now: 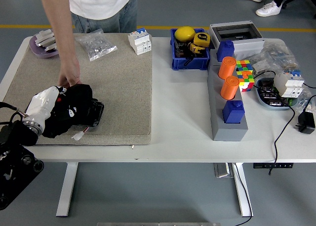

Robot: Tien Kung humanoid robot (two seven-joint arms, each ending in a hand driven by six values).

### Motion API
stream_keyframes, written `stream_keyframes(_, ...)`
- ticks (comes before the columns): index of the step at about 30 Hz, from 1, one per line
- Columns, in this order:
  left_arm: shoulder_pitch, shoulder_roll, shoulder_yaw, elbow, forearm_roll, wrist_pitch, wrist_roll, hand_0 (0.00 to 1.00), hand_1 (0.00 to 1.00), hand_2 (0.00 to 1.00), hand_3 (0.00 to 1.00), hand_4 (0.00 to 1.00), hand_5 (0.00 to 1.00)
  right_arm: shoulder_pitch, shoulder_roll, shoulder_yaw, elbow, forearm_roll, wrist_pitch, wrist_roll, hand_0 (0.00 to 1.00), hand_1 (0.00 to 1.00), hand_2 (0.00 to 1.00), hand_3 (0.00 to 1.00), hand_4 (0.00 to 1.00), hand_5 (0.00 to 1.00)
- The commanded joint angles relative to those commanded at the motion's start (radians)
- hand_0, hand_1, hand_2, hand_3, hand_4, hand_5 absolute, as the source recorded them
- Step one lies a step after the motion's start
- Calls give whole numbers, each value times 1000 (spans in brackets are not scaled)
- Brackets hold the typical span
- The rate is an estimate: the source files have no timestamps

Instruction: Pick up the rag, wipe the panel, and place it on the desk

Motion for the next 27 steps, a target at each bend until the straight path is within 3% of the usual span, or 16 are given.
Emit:
stream_keyframes(17,1,49,-99,139,3,19,-21,258,317,552,516,285,2,2,-1,-4,-1,5,2,1,804,694,708,682,998,734)
stream_keyframes(27,-2,57,-133,188,9,34,-27,258,319,549,516,284,2,4,0,-3,-1,4,2,1,804,694,708,682,998,736)
